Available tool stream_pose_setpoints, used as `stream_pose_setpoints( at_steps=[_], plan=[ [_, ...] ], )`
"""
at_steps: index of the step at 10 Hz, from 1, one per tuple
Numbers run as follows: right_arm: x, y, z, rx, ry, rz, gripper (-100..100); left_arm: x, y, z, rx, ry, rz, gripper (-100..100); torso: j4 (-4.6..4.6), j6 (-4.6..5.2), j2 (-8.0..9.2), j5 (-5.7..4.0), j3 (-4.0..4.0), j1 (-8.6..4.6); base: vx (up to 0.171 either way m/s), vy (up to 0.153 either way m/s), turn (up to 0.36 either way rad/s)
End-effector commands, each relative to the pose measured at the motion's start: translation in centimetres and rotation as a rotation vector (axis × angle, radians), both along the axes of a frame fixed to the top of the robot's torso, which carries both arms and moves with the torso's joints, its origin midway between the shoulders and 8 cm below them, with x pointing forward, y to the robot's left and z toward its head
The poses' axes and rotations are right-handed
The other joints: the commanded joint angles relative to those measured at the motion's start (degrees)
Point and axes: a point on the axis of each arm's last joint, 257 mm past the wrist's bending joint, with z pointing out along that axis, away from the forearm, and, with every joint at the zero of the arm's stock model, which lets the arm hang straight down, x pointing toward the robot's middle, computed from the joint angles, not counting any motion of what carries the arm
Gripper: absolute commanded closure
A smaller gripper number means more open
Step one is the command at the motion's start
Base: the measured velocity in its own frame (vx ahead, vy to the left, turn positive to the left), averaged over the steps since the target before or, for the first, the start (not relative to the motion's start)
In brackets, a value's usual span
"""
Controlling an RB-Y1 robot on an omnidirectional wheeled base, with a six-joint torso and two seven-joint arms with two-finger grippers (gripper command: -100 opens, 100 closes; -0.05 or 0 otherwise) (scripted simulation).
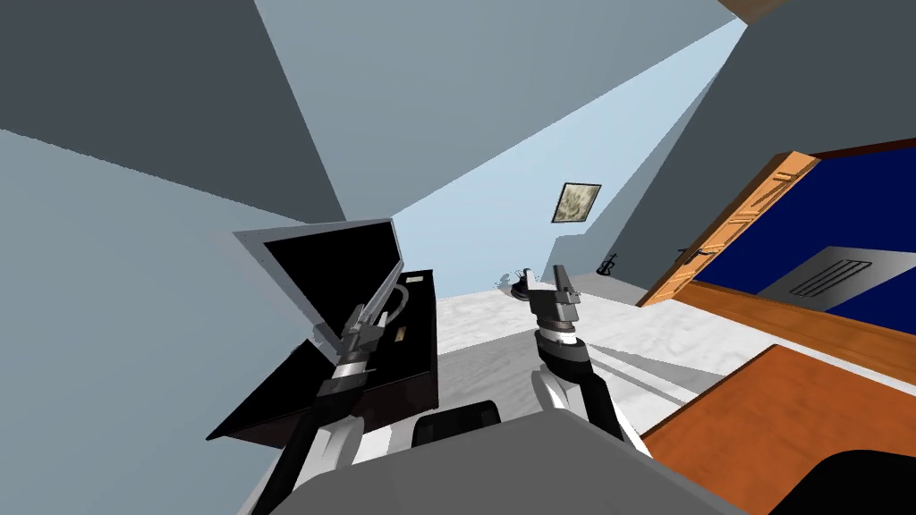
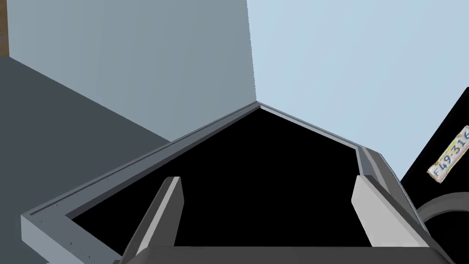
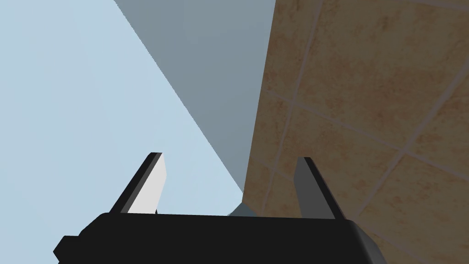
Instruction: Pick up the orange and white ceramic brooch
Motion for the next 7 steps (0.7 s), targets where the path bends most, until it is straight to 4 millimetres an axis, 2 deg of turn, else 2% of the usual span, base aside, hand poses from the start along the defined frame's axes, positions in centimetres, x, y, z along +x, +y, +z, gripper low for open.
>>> stream_pose_setpoints(
  at_steps=[1, 2, 3, 4, 6, 7],
  plan=[
    [0.0, 0.0, 0.0, 0.000, 0.000, 0.000, 0, 0.9, 0.4, -2.8, -0.029, 0.078, -0.019, -100, 0.00, 0.00, 0.00, 0.00, 0.00, 0.00, 0.032, -0.127, -0.032],
    [0.0, 0.0, 0.0, 0.000, 0.000, 0.000, 0, 1.5, 0.8, -5.0, -0.054, 0.141, -0.033, -100, -0.02, 0.01, -0.08, 0.05, -0.05, 0.16, 0.083, -0.189, -0.068],
    [0.0, 0.0, 0.0, 0.000, 0.000, 0.000, 0, 1.5, 0.9, -5.6, -0.054, 0.152, -0.030, -100, -0.06, 0.01, -0.25, 0.03, -0.14, 0.00, 0.079, -0.155, -0.002],
    [0.0, 0.0, 0.0, 0.000, 0.000, 0.000, 0, 2.0, 1.4, -8.0, -0.080, 0.220, -0.040, -100, -0.07, -0.01, -0.26, 0.03, -0.16, 0.09, 0.046, -0.148, -0.023],
    [0.0, 0.0, 0.0, 0.000, 0.000, 0.000, 0, 2.2, 2.2, -11.3, -0.106, 0.308, -0.040, -100, -0.06, 0.01, -0.26, 0.01, -0.16, -0.04, 0.071, -0.176, -0.017],
    [0.0, 0.0, 0.0, 0.000, 0.000, 0.000, 0, 2.4, 2.9, -13.7, -0.134, 0.377, -0.043, -100, -0.06, -0.01, -0.23, 0.02, -0.15, 0.11, 0.033, -0.077, 0.126]
  ],
)
